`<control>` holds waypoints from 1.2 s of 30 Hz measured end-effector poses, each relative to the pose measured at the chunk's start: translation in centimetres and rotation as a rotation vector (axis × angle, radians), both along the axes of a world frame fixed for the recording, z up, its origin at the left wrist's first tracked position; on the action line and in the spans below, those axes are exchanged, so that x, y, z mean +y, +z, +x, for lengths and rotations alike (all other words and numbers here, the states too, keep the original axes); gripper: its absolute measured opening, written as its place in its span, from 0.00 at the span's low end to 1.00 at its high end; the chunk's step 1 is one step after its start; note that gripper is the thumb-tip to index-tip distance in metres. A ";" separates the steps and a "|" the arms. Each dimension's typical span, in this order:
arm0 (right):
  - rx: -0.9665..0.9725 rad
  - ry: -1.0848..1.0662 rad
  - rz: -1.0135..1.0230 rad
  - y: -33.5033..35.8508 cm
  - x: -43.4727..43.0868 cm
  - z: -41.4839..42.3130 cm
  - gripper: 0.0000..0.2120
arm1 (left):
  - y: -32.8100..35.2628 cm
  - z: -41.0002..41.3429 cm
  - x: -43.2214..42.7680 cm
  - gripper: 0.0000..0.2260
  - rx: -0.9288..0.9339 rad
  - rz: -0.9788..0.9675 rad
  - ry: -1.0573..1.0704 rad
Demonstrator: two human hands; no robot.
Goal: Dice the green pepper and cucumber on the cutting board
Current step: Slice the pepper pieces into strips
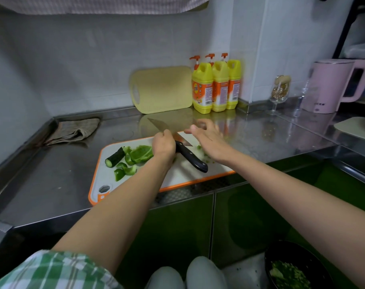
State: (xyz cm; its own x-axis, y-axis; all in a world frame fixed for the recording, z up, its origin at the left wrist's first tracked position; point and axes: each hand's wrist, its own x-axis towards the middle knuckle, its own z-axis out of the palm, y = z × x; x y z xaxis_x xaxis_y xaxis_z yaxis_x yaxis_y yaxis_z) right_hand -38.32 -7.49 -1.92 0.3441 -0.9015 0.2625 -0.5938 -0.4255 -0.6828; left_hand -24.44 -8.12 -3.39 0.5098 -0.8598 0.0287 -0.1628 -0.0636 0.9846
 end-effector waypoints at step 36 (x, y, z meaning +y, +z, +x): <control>0.324 -0.141 0.188 -0.3 -1.4 1.6 0.07 | -3.7 3.6 2.5 0.19 -0.899 0.275 -0.305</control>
